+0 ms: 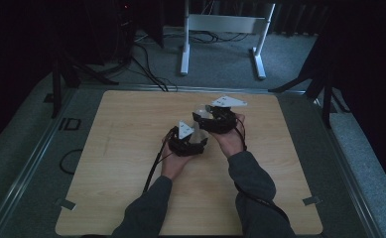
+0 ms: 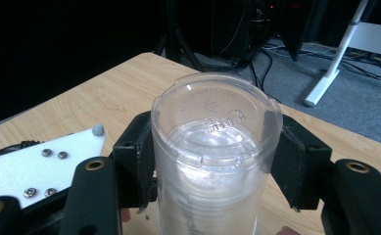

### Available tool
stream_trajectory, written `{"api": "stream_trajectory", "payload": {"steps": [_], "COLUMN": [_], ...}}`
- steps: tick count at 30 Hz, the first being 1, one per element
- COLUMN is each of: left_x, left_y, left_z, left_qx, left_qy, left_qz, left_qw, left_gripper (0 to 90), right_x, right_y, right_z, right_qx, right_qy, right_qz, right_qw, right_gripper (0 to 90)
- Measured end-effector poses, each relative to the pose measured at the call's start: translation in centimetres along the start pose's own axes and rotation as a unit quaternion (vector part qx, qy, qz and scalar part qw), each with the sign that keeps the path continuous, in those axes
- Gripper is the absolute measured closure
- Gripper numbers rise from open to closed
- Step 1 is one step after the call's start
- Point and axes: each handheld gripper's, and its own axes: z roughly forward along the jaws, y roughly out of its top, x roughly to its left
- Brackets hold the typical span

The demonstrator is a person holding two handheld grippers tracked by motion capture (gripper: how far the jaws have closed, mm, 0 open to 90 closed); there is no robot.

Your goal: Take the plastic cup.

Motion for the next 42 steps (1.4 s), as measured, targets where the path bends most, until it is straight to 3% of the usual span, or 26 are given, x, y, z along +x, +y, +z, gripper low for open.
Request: {"api": "stream_trajectory", "payload": {"steps": [28, 42], "left_x": [0.0, 0.0], "left_y": [-0.1, -0.1], "left_z": [0.0, -0.1], "left_qx": [-0.002, -0.001], "left_qy": [0.001, 0.000], "left_qz": [-0.001, -0.001], "left_qw": [1.0000, 1.0000], "left_gripper": [20.7, 20.8], "right_x": [0.0, -0.6], "right_y": [2.0, 2.9], "right_z": [-1.5, -2.6], "right_qx": [-0.016, -0.030], "right_qy": [-0.003, 0.003], "right_qz": [-0.003, 0.011], "right_qw": [0.9999, 0.9995], "right_gripper": [40.9, 41.0]}}
